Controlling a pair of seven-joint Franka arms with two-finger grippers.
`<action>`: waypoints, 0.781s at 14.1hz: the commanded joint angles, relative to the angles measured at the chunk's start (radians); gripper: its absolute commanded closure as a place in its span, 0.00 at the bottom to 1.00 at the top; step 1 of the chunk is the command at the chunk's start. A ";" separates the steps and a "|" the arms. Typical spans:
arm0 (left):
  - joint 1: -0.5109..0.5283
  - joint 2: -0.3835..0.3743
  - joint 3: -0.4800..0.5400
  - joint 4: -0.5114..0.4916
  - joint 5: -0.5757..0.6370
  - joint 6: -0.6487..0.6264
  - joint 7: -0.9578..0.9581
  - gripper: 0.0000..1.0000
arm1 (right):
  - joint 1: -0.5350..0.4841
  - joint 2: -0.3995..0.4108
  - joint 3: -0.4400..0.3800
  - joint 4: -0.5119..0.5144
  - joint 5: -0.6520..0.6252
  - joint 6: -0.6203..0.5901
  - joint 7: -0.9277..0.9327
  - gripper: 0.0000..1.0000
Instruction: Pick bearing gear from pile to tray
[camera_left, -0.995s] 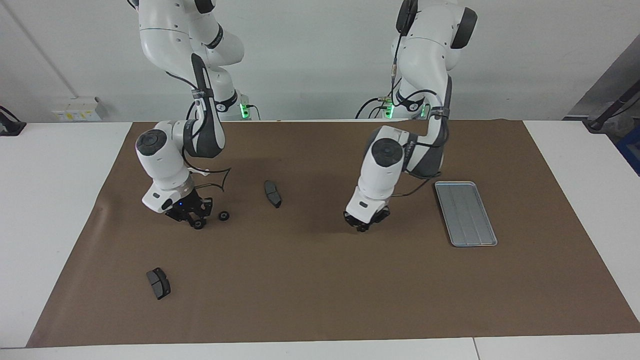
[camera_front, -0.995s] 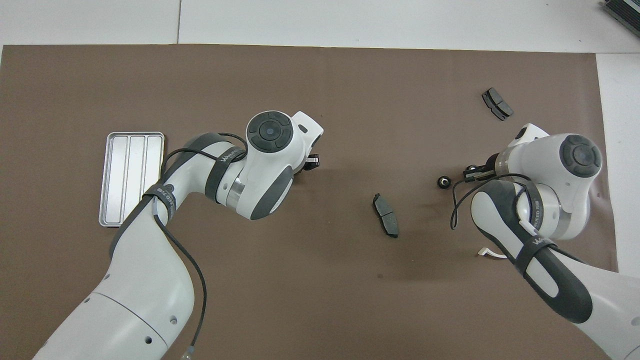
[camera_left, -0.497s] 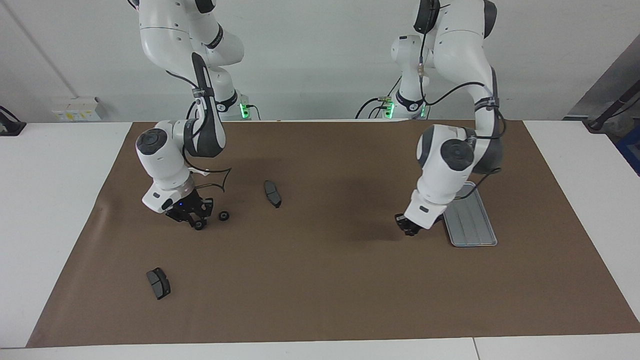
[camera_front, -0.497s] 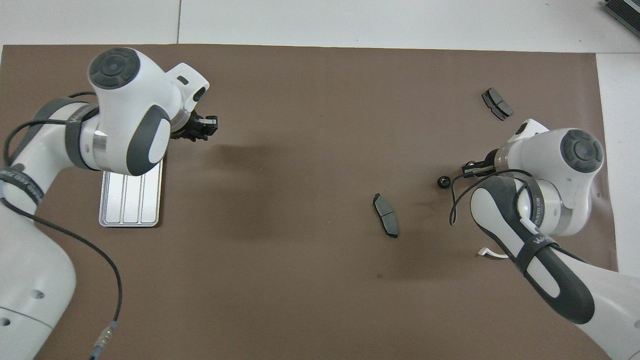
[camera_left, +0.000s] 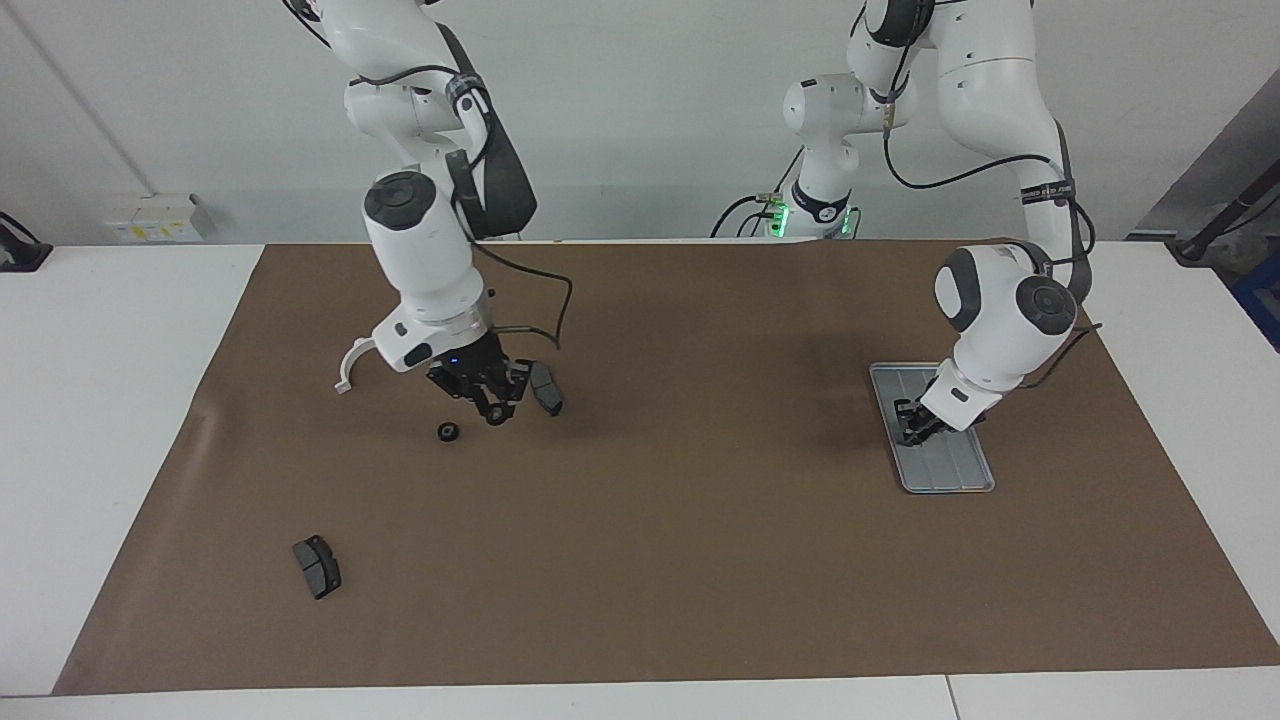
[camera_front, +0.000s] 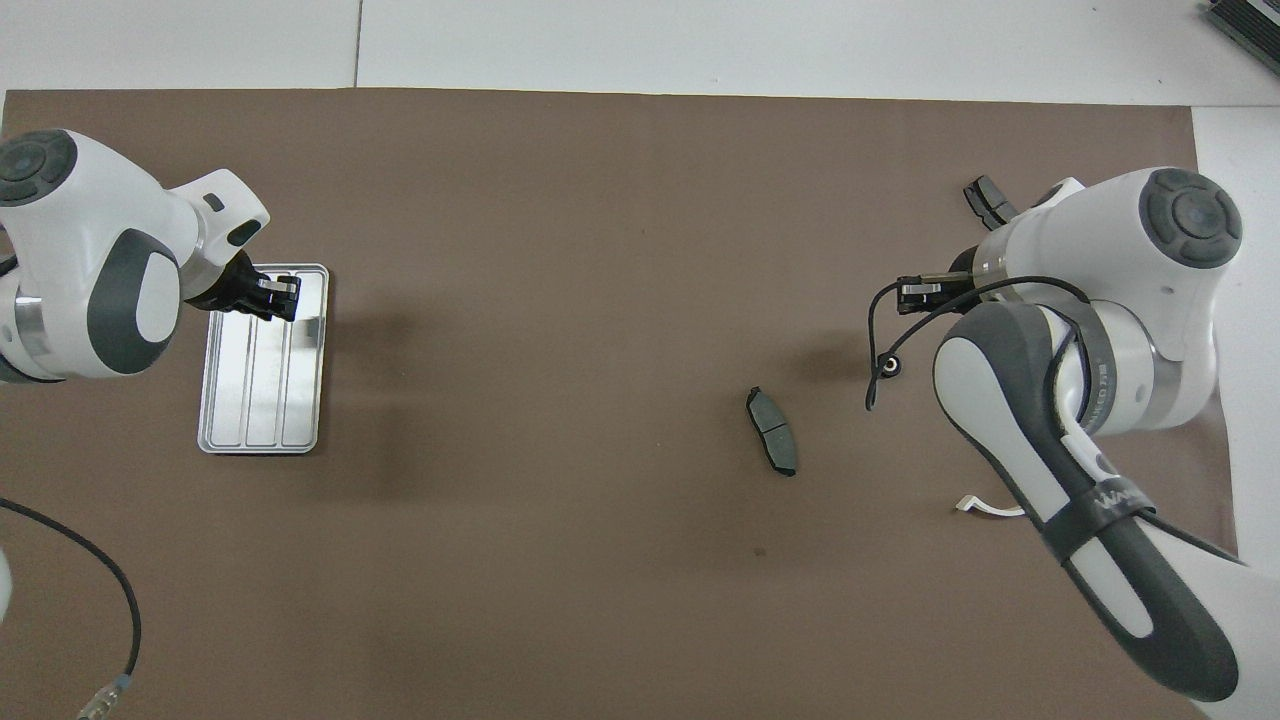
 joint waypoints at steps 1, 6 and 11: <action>-0.004 -0.047 0.001 -0.037 -0.014 0.026 0.005 0.16 | 0.001 0.076 0.110 0.074 -0.058 0.030 0.223 1.00; -0.036 -0.036 -0.006 0.080 -0.028 -0.057 -0.045 0.00 | 0.026 0.239 0.299 0.092 -0.369 0.137 0.689 1.00; -0.096 -0.033 -0.006 0.121 -0.029 -0.071 -0.195 0.00 | 0.043 0.373 0.367 0.138 -0.636 0.162 0.952 1.00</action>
